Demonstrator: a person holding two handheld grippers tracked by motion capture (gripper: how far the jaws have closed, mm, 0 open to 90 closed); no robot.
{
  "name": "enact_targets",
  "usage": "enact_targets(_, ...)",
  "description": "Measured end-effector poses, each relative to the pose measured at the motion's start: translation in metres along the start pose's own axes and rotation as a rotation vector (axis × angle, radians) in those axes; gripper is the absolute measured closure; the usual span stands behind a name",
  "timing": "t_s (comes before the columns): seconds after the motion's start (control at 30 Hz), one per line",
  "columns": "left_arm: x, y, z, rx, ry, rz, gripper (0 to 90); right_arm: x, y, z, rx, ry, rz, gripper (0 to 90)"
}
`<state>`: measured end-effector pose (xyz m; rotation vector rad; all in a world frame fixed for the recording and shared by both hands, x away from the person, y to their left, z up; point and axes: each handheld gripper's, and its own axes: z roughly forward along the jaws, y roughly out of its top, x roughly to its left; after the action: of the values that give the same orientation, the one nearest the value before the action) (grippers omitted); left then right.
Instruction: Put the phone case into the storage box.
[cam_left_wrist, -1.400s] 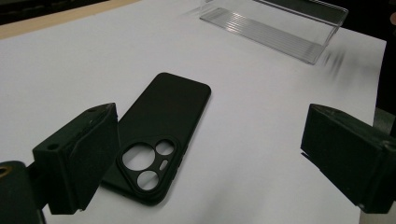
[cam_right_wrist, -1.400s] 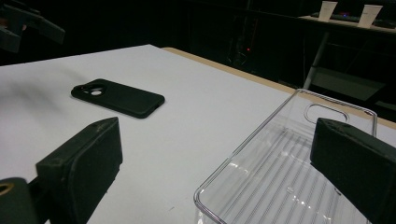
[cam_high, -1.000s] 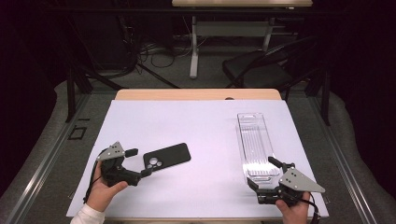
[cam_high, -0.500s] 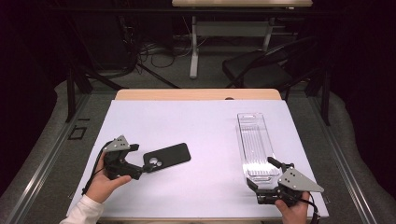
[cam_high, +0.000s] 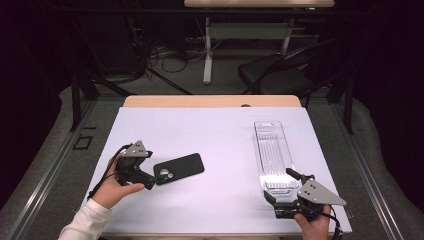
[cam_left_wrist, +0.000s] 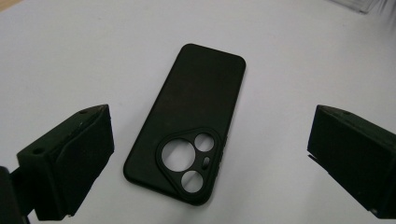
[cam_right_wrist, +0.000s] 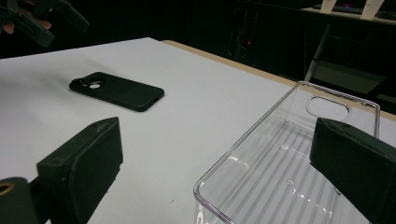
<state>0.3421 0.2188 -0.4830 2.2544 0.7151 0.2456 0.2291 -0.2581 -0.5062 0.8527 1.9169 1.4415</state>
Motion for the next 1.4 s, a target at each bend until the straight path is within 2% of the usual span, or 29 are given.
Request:
enact_targets(0.2,0.003,0.010,0.006,0.052,-0.011,0.043,0.5,0.000,0.000,0.000,0.002,0.001,-0.002,2.2)
enact_targets(0.6,0.014,0.016,0.030,0.095,-0.060,0.045,0.9,0.000,-0.001,0.001,0.005,0.003,0.003,2.4)
enact_targets(0.73,0.016,0.017,0.038,0.087,-0.060,0.063,1.2,0.000,-0.001,0.001,0.007,0.005,0.004,2.4)
enact_targets(1.17,0.021,0.018,0.060,0.094,-0.089,0.074,1.2,0.000,-0.001,0.001,0.008,0.008,0.004,2.4)
enact_targets(1.4,0.020,0.020,0.071,0.122,-0.094,0.084,1.3,0.000,-0.001,0.001,0.008,0.008,0.003,2.4)
